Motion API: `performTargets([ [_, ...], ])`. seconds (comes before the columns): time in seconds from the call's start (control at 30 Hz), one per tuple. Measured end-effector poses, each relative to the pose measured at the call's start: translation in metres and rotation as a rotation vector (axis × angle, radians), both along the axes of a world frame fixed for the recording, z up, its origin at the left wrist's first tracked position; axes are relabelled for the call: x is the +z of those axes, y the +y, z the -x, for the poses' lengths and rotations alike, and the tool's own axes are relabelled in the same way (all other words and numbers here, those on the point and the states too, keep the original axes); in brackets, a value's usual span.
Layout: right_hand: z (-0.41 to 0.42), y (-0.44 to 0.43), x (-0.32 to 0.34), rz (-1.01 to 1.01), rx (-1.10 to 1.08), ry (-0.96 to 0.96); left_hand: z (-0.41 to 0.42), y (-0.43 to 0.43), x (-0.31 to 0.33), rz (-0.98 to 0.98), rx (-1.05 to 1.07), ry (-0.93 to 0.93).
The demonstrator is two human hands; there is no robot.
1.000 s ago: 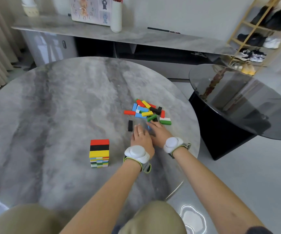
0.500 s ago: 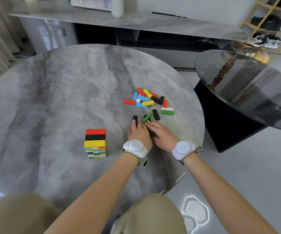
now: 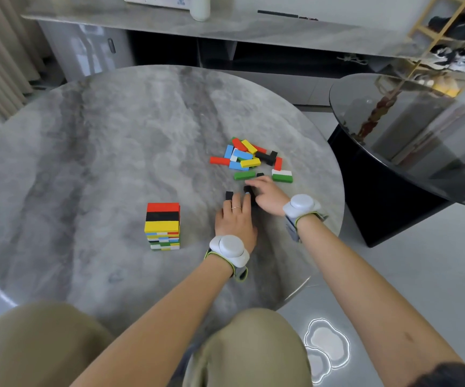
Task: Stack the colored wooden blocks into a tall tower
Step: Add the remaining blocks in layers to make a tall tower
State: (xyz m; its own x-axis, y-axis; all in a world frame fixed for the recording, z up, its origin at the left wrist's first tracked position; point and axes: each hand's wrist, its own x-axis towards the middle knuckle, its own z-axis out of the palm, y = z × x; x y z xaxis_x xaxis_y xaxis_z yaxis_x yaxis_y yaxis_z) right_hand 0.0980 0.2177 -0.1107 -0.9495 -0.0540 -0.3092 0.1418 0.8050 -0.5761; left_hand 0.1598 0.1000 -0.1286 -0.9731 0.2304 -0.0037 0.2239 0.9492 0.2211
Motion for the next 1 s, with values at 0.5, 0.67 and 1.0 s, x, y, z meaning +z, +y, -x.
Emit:
performTargets([
  [0.5, -0.018, 0.014, 0.001, -0.067, 0.082, 0.0, 0.024, 0.006, 0.001, -0.185, 0.129, -0.176],
  [0.67, -0.025, 0.019, -0.002, 0.063, 0.09, 0.041, 0.029, 0.004, -0.001, -0.302, 0.017, -0.247],
  [1.0, -0.036, 0.024, -0.004, 0.1, 0.084, 0.056, 0.022, 0.008, 0.008, -0.132, -0.062, -0.205],
])
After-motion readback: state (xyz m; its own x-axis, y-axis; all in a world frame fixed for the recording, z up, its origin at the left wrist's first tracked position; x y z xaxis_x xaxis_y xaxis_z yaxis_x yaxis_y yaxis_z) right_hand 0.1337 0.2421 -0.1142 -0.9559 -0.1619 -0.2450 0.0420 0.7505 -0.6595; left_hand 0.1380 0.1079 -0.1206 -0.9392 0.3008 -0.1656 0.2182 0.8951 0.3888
